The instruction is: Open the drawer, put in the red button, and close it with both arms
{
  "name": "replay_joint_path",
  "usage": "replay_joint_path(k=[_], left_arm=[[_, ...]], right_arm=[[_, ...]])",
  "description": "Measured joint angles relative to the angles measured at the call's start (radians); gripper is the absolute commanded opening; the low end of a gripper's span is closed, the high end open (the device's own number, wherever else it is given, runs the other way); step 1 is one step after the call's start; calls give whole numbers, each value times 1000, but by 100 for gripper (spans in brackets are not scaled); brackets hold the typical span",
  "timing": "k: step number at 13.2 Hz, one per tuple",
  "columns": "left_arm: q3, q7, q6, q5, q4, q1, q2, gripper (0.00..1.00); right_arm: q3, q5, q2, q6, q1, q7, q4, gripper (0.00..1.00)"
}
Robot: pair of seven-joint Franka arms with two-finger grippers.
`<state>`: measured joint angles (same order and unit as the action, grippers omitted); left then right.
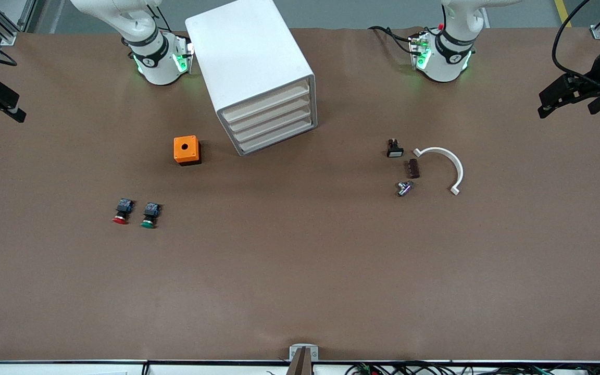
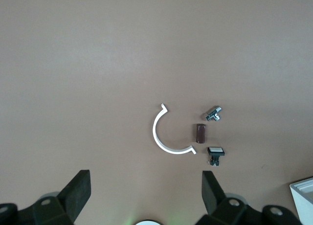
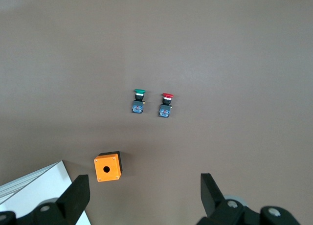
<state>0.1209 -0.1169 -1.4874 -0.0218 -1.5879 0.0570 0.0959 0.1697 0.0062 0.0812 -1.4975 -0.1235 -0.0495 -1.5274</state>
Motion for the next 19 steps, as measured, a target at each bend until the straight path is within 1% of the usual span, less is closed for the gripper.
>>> replay_joint_path(k=[6,14,15,17,19], left_arm=[[-6,0,0,0,2,3,-3,100],[-5,-16,1,0,13,1,-58,100],[-5,-51,1,0,20,0,-66,100],[2,-204,4,0,29,-4,-104,100],[26,-409,5,11,31,-24,-187,100]], right_arm=[[-1,0,0,0,-1,0,0,100],[-6,0,-2,1,-4,0,0,100],[-6,0,-3,2,-4,0,0,100],[-7,0,-4,3,-5,0,0,100],[-7,0,-4,3,-5,0,0,100]])
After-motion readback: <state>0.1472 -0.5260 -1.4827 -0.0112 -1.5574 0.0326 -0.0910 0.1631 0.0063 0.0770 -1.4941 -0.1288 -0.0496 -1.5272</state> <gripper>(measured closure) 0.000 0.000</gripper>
